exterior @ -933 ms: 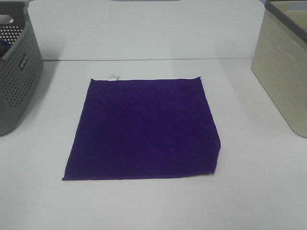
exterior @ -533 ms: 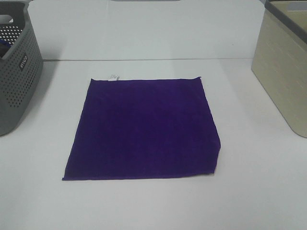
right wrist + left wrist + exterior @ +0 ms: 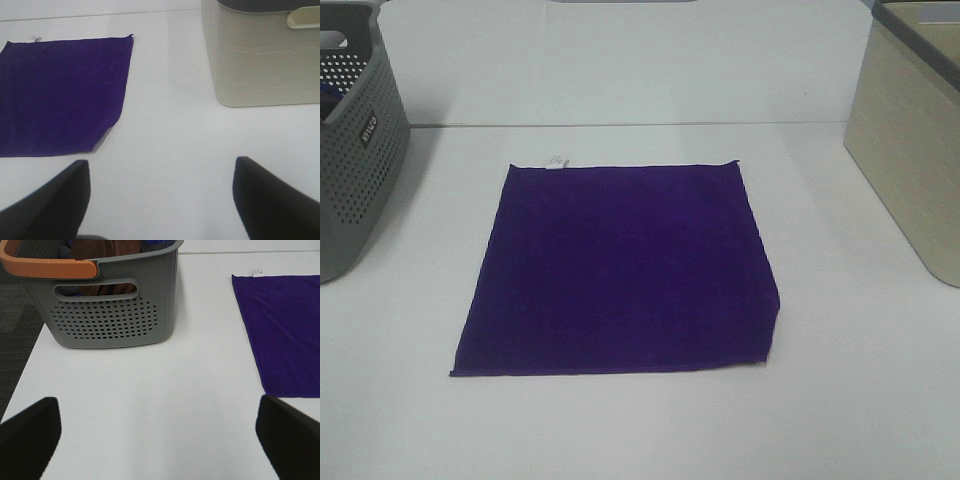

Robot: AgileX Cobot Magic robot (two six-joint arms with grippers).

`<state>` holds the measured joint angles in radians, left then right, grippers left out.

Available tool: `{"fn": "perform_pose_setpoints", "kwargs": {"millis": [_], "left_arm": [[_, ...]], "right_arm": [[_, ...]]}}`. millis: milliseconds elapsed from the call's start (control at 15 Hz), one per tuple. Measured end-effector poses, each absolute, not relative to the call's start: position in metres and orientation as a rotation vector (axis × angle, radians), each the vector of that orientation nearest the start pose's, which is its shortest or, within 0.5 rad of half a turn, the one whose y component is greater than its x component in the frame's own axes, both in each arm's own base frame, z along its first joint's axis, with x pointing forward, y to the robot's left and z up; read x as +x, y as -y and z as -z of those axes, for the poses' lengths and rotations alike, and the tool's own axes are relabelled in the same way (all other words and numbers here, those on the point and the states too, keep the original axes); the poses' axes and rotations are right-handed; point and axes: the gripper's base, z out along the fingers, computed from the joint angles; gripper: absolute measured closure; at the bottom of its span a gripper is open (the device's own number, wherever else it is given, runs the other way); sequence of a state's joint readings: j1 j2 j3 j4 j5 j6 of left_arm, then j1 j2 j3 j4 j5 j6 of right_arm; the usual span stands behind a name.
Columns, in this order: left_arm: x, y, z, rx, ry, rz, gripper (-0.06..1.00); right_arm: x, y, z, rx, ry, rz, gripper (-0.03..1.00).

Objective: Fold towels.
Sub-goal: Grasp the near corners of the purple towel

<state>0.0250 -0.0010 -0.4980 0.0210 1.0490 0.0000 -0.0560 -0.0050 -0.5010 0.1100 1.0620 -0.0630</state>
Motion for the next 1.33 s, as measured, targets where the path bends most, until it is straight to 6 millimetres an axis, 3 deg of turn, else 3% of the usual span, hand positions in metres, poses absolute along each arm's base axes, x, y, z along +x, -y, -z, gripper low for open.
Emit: {"fn": "perform_pose_setpoints", "kwargs": {"millis": [867, 1133, 1333], "left_arm": [[-0.0042, -0.0016, -0.2777, -0.026, -2.034, -0.042, -0.04], [-0.0041, -0.0017, -0.2777, -0.026, -2.035, -0.043, -0.04], [-0.0041, -0.0017, -0.2777, -0.026, -2.035, -0.043, -0.04]], "right_arm": [[-0.0056, -0.0091, -0.2778, -0.013, -2.035, -0.057, 0.20], [-0.0056, -0.0091, -0.2778, -0.013, -2.035, -0.057, 0.03], [-0.0056, -0.0088, -0.2778, -0.013, -2.035, -0.053, 0.01]]}}
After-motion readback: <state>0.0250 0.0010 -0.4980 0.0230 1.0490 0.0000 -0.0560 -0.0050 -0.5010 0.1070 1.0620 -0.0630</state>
